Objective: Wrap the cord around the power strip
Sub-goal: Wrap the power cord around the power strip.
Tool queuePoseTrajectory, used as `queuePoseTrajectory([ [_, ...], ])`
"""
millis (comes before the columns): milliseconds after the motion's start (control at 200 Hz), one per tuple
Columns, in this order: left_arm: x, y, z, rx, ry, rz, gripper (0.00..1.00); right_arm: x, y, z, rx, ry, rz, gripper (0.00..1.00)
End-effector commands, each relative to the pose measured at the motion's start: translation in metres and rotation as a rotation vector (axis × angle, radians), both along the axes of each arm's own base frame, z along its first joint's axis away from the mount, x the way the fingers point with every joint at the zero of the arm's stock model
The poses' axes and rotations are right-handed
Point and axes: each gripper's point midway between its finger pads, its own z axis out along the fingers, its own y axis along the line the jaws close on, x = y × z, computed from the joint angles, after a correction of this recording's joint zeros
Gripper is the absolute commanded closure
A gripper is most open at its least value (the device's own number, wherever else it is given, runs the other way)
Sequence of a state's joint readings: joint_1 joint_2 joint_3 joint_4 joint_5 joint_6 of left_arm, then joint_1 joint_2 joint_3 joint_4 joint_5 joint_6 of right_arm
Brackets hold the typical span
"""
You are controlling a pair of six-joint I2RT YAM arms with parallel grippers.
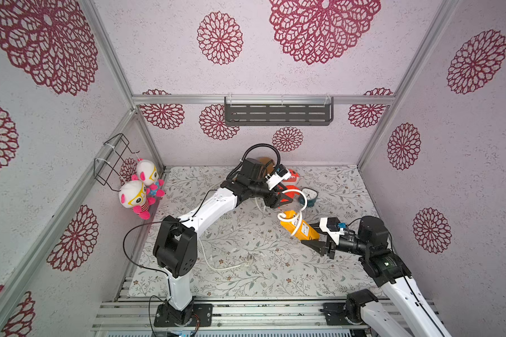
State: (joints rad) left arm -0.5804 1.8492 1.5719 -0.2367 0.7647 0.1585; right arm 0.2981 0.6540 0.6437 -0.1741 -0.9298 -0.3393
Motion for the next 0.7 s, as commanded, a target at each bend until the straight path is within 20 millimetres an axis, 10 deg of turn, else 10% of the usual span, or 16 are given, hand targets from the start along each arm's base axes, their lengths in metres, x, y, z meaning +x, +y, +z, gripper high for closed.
queuePoseTrajectory([
  [0,0.011,0.002,0.028,-0.115,-0.069,0.057,0.31,-0.006,0.004,0.033,0.077,-0.102,0.039,0.83],
  [265,0.057,0.068,0.001,-0.161,-0.128,0.433,0.29,-0.005,0.003,0.038,0.107,-0.081,0.018,0.83],
  [695,0.024,0.037,-0.030,-0.143,-0.074,0.262,0.44,0.001,0.003,0.059,0.168,-0.099,-0.005,0.83],
])
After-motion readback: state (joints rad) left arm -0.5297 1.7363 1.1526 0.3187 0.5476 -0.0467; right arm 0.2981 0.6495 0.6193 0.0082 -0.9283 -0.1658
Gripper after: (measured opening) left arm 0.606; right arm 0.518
